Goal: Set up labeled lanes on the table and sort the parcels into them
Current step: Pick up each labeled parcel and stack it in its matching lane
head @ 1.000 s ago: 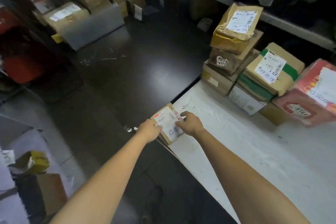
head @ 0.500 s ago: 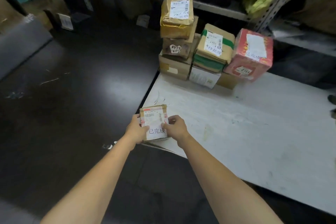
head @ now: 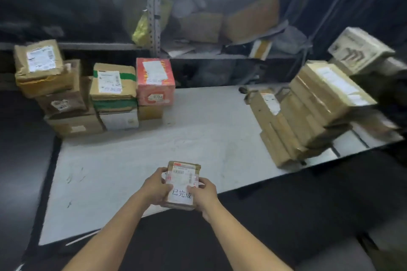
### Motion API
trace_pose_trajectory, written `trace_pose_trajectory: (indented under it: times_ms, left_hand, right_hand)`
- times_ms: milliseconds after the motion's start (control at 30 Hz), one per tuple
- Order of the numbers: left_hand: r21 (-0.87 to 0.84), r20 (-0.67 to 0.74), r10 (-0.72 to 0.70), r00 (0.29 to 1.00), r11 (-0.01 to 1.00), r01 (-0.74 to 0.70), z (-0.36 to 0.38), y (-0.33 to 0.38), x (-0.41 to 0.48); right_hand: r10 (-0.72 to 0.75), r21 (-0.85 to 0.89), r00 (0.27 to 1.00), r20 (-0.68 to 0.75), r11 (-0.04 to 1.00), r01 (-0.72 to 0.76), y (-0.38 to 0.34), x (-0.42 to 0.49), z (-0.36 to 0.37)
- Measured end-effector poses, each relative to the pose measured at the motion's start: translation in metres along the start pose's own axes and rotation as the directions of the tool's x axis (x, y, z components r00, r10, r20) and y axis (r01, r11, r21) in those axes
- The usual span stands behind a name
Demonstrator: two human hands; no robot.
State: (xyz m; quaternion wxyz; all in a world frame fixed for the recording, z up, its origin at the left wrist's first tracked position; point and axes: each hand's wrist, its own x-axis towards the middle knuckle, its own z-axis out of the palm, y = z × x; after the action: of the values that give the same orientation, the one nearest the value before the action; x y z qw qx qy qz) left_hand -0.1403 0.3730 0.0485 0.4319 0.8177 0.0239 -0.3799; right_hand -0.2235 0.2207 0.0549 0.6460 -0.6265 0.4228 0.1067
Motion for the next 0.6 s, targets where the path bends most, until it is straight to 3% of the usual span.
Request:
trace_pose_trajectory:
  times_ms: [133,333,600]
  left_hand:
    - [0.079,0.156,0.07,0.985,0.993,-0.083,0.082,0.079,0.006]
    - [0.176,0.383,0.185,0.905,0.947,-0.268,0.24,0.187,-0.026]
    - [0.215,0.506,0.258,0.823,0.887,-0.41,0.398,0.3,-0.085]
  right_hand:
    - [0.002,0.144,0.99,-0.138,0.989,0.018,0.0,-0.014,-0.104]
    - [0.044,0.287,0.945,-0.325,0.956,0.054,0.024,-0.048,-0.278]
    - [0.029,0.339,0.872,-0.488,0.927,0.159,0.041,-0.08,-0.466]
